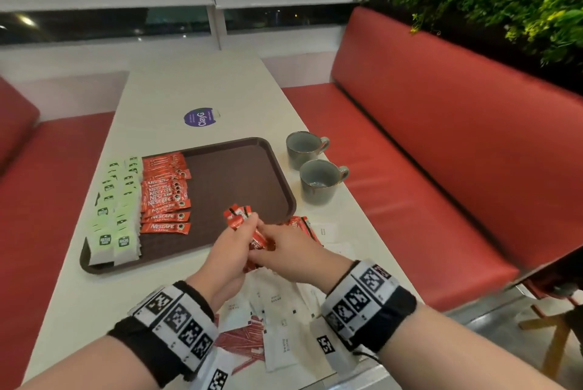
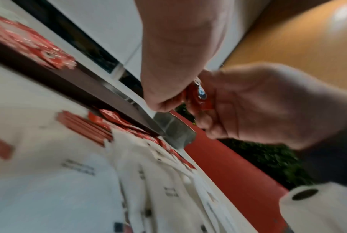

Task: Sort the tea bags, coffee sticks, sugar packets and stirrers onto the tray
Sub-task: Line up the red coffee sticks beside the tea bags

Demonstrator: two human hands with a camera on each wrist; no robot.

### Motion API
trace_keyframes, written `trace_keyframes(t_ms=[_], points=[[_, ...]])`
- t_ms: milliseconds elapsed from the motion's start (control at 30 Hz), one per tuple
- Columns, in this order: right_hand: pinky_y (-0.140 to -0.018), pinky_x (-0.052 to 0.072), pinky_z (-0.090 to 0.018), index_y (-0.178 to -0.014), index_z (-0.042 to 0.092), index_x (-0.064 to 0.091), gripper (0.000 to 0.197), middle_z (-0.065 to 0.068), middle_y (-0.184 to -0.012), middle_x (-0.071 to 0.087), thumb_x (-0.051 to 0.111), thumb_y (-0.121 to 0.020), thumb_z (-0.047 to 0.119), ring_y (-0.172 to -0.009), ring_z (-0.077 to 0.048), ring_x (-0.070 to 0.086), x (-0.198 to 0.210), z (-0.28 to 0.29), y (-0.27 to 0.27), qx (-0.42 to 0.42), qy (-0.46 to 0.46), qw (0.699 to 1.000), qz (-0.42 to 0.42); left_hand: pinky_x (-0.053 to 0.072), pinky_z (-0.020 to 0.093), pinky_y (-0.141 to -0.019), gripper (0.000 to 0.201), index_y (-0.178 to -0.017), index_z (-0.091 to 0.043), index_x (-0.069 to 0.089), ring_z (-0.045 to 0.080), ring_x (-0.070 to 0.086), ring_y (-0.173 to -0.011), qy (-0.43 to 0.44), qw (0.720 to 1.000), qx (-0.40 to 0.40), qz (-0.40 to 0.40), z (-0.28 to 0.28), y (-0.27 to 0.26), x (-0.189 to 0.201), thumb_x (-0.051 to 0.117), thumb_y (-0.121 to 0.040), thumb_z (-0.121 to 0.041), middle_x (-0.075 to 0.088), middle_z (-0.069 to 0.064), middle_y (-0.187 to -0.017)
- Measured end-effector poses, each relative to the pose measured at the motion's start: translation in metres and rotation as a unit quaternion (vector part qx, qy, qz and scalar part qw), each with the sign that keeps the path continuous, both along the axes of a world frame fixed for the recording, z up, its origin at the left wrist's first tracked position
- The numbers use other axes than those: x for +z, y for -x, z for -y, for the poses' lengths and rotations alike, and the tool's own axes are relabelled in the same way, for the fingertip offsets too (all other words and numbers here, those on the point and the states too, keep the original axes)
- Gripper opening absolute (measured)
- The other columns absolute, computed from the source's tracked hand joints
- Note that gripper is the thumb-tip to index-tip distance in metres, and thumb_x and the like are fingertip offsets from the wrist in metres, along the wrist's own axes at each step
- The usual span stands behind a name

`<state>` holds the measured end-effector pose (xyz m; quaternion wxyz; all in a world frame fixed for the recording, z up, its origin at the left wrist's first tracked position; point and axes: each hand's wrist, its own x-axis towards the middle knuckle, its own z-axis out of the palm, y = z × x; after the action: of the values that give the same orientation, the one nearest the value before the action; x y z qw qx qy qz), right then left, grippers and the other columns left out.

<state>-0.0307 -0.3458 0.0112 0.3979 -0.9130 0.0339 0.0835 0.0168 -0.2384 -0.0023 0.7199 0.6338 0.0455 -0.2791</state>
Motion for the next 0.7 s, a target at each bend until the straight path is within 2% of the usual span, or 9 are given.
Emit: trace_keyframes(t_ms=[67,167,233,300,400,533,600,667,700], points=[[-0.07,0.045,-0.028,-0.08,0.016,0.065,0.019,-0.005,-0.088,0.068,0.058,-0.09,0.031,-0.074,-0.014,0.055,0.0,0.015,-0.01,-0.042,0.049,0.998,-0.013,0.045,0.032,-0.059,0.025,-0.076,-0.011,0.058,0.019,0.057,-0.057,0.014,0.999,0.025,-0.032,-0.02,-0.01,-0.002,0.05,-0.097,-0.023,0.059,0.007,-0.064],[-0.068,0.046,-0.03,-0.068,0.016,0.05,0.026,0.001,-0.071,0.054,0.05,-0.093,0.025,-0.076,-0.021,0.057,-0.015,0.041,-0.026,-0.135,0.152,0.976,-0.08,0.044,0.034,-0.059,0.016,-0.079,-0.012,0.052,0.017,0.05,-0.05,0.022,0.998,0.034,-0.05,-0.049,-0.02,-0.006,0.055,-0.094,-0.016,0.052,0.004,-0.057],[-0.068,0.044,-0.03,-0.067,0.021,0.044,0.03,0.001,-0.077,0.056,0.051,-0.092,0.036,-0.077,-0.022,0.059,-0.026,0.045,-0.034,-0.154,0.194,0.96,-0.127,0.042,0.028,-0.051,0.013,-0.083,-0.014,0.048,0.013,0.045,-0.046,0.008,0.999,0.024,-0.048,-0.064,-0.02,-0.008,0.056,-0.094,-0.012,0.047,0.001,-0.055],[-0.073,0.049,-0.031,-0.078,0.017,0.056,0.027,-0.003,-0.089,0.062,0.054,-0.09,0.04,-0.085,-0.022,0.062,-0.032,0.042,-0.041,-0.139,0.234,0.949,-0.161,0.042,0.026,-0.049,0.015,-0.083,-0.013,0.046,0.013,0.045,-0.046,-0.012,0.999,0.007,-0.046,-0.075,-0.017,-0.008,0.058,-0.092,-0.01,0.046,0.002,-0.055],[-0.085,0.051,-0.029,-0.099,0.008,0.065,0.018,-0.007,-0.105,0.064,0.053,-0.091,0.019,-0.101,-0.024,0.062,-0.032,0.037,-0.049,-0.106,0.275,0.938,-0.181,0.041,0.022,-0.044,0.021,-0.082,-0.014,0.042,0.011,0.044,-0.046,-0.033,0.998,-0.008,-0.046,-0.089,-0.017,-0.011,0.06,-0.091,-0.008,0.046,0.002,-0.057],[-0.081,0.046,-0.027,-0.072,0.011,0.052,0.026,-0.007,-0.093,0.06,0.042,-0.096,0.011,-0.105,-0.024,0.063,-0.038,0.046,-0.055,-0.108,0.282,0.93,-0.211,0.036,0.02,-0.042,0.025,-0.084,-0.015,0.04,0.009,0.04,-0.045,-0.053,0.997,-0.024,-0.048,-0.106,-0.019,-0.016,0.064,-0.089,-0.012,0.046,-0.001,-0.058],[-0.083,0.044,-0.026,-0.094,0.004,0.062,0.024,-0.005,-0.088,0.057,0.039,-0.098,0.009,-0.111,-0.025,0.06,-0.038,0.049,-0.055,-0.098,0.299,0.925,-0.214,0.034,0.019,-0.042,0.026,-0.082,-0.016,0.039,0.009,0.038,-0.045,-0.056,0.997,-0.033,-0.047,-0.111,-0.018,-0.016,0.065,-0.088,-0.012,0.045,-0.002,-0.057],[-0.091,0.043,-0.027,-0.119,0.0,0.059,0.03,-0.01,-0.109,0.06,0.036,-0.099,0.007,-0.116,-0.026,0.056,-0.031,0.049,-0.051,-0.096,0.295,0.926,-0.214,0.032,0.019,-0.043,0.029,-0.08,-0.016,0.038,0.009,0.037,-0.045,-0.054,0.997,-0.042,-0.043,-0.114,-0.018,-0.015,0.065,-0.088,-0.012,0.043,-0.002,-0.057],[-0.093,0.043,-0.028,-0.12,0.0,0.058,0.031,-0.011,-0.117,0.06,0.035,-0.099,0.006,-0.117,-0.026,0.056,-0.029,0.049,-0.047,-0.1,0.28,0.931,-0.209,0.031,0.02,-0.044,0.03,-0.079,-0.017,0.037,0.009,0.036,-0.045,-0.053,0.997,-0.047,-0.04,-0.115,-0.019,-0.015,0.065,-0.087,-0.012,0.043,-0.002,-0.057]])
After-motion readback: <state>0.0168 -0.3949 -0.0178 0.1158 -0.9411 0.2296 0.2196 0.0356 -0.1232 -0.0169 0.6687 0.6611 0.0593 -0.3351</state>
